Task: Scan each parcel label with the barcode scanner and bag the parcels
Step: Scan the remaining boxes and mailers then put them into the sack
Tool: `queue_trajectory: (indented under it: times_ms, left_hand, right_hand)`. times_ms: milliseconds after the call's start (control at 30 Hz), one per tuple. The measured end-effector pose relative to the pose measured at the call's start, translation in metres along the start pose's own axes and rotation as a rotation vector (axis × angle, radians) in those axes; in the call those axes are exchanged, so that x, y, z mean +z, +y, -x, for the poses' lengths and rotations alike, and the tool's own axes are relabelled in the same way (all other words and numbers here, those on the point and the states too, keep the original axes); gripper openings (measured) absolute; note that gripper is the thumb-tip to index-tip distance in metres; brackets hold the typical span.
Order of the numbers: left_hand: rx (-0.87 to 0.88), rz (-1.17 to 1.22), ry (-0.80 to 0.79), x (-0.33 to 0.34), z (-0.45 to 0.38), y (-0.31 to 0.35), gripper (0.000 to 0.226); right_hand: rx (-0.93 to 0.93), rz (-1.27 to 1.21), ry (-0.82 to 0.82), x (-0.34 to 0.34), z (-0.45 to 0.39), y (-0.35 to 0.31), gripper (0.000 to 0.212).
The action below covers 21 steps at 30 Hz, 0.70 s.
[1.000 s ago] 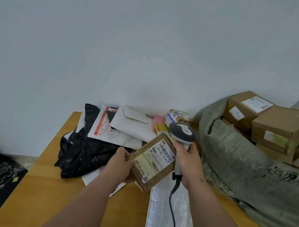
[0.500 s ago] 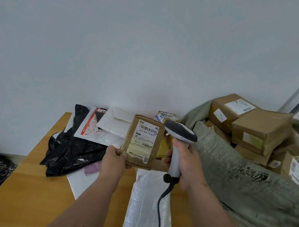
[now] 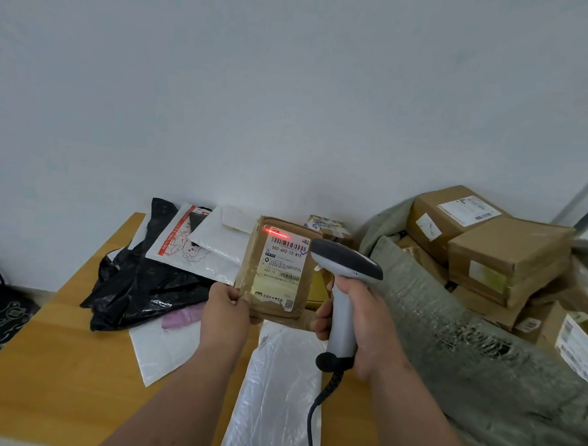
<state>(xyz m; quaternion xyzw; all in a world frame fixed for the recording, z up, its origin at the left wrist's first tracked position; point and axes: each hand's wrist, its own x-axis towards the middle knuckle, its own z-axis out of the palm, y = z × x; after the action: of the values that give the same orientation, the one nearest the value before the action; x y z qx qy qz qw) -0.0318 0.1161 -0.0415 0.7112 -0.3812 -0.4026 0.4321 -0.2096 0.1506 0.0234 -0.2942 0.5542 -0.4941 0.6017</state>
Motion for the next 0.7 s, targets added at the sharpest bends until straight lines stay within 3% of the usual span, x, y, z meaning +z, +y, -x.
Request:
queue_trajectory:
  times_ms: [700]
  left_hand:
    - [0.028, 0.019, 0.056, 0.003, 0.024, -0.005, 0.008]
  right_hand:
    - [0.006, 0.031, -0.042, -0.016, 0.016, 0.004, 0.023]
